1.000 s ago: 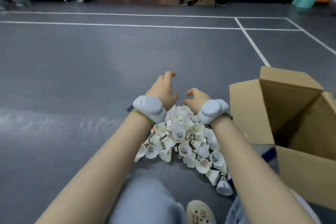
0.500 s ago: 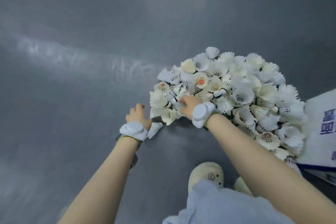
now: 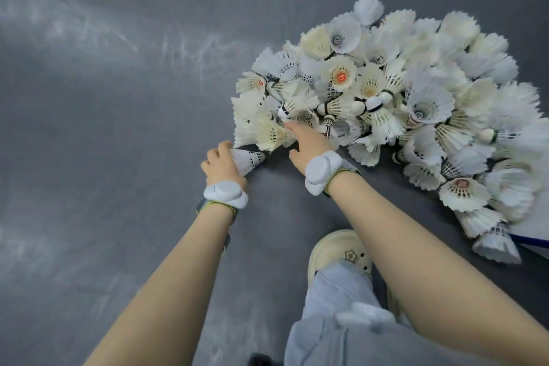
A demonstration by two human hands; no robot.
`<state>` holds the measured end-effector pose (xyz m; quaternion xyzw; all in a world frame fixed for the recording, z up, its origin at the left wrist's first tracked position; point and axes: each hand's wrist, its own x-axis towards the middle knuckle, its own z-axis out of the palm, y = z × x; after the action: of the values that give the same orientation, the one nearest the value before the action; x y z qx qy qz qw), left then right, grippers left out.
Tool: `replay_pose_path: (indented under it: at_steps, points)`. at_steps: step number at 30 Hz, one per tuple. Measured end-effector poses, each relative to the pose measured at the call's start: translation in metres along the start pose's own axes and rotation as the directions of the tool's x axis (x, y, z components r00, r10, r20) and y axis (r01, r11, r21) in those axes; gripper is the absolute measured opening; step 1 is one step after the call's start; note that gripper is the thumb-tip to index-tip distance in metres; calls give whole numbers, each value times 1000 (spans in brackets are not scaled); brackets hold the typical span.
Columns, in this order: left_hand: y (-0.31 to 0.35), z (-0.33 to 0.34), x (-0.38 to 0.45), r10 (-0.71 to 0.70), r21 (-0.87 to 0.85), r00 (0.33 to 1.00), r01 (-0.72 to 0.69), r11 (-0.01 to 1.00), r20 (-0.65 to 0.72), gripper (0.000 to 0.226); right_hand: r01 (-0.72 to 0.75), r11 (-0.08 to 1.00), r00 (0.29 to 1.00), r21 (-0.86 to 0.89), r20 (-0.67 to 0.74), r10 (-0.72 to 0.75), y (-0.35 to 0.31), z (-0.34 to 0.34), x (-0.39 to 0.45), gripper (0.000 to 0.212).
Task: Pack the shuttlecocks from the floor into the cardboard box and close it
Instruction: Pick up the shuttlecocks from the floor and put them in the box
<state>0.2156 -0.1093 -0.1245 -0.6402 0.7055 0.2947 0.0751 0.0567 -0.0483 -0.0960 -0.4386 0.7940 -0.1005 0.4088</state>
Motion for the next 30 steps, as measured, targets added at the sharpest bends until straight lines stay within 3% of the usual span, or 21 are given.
replay_pose_path:
  at_steps: [3, 8, 12, 18, 20, 23, 26, 30]
  points:
    - [-4, -1, 1, 2, -87, 999, 2, 996, 39, 63, -26, 1000, 1000, 18, 6, 26, 0, -3, 4, 64]
    - [1, -10, -7, 52, -170, 997, -61, 984, -58, 61, -62, 998, 998, 10, -27, 62, 3, -11, 7, 65]
    - [12, -24, -15, 26, -97, 992, -38, 995, -124, 50, -92, 994, 992, 57, -81, 96, 7, -18, 5, 65]
    - [18, -38, -29, -62, 39, 996, 60, 997, 58, 28, -98, 988, 973, 123, -195, 121, 13, -31, -9, 40]
    - [17, -30, -37, -93, 29, 993, 91, 995, 71, 27, -88, 995, 984, 51, -152, 95, 13, -34, -16, 39]
    - [16, -15, -41, -158, 108, 979, 145, 983, 126, 44, -89, 986, 994, -141, 44, 96, 11, -38, -20, 39]
    - [13, -3, -41, -114, 228, 962, 57, 972, 248, 38, -90, 969, 967, -229, 214, 141, 8, -31, -17, 49]
    - [12, 8, -37, -81, 173, 971, 42, 984, 225, 38, -41, 968, 979, -249, 183, 89, 16, -15, -7, 49]
